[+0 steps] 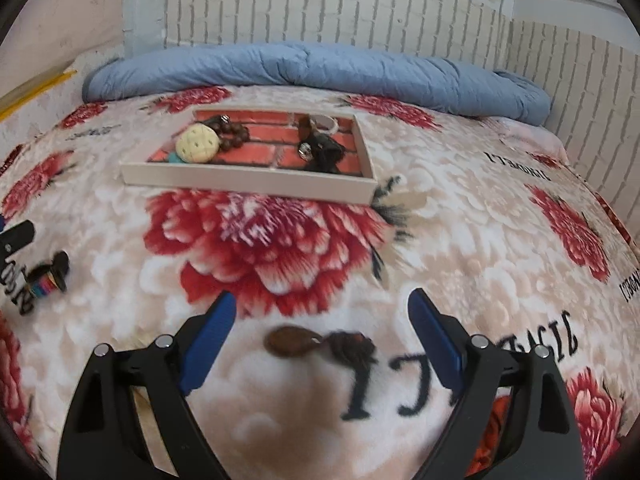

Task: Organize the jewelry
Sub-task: 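Move left tool to rainbow claw clip while right tool approaches black knotted hair tie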

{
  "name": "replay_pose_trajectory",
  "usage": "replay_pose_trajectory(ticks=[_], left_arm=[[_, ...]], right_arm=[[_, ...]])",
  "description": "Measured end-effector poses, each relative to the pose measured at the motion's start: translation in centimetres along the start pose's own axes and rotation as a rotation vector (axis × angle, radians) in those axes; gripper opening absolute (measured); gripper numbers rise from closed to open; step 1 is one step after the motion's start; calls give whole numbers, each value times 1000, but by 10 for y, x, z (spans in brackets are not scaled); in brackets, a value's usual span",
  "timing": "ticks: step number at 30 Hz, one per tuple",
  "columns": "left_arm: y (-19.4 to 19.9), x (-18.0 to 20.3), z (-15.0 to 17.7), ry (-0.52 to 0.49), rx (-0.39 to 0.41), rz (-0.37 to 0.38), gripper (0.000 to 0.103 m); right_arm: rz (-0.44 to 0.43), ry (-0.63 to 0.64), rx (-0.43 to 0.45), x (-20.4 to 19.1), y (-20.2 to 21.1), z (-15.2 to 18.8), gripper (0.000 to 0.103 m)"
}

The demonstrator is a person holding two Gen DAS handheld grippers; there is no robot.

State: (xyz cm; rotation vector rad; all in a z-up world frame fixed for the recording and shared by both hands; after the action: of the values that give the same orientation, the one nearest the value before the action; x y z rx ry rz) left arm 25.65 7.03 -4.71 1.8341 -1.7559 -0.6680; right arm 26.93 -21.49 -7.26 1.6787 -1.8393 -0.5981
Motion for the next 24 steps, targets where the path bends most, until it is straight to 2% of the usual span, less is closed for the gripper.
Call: replay_pose_trajectory(ticks=[5,7,9,11,16,18,24], left_arm=[[-9,-4,13,18,-36,9,98],[-13,-3,19,10,-49,8,98],[-17,-1,24,-7,-54,-5,98],[-20,0,27,-15,-59,-8,98],[-24,-4,31,0,-73,4,98],[-27,-6,32,13,-83,13,98],[-35,-11,34,40,-110,36,98]], right_arm=[[19,-7,-17,16,-5,10,85],[21,-3,-35,18,-11,13,80],[15,-9,-60,19,-19,18,71],[11,-21,-71,20,-23,22,68],[6,-41,-69,23,-28,22,67],[-4,-50,-87,25,-33,23,60],[-30,-101,-109,33,-44,22,58]])
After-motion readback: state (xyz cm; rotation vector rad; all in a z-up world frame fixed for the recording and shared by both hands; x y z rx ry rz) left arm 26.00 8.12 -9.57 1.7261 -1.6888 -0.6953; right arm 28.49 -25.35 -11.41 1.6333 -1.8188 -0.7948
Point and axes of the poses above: each gripper's, at about its wrist camera, not at the fingertips, and y roughly against the way its jaws point, x to its right, z to its underside, the point moved 2 cm from there along -y, roughly the way its jaws point, and after that the axes turned 2 degrees about z, right-handed, at the moved point
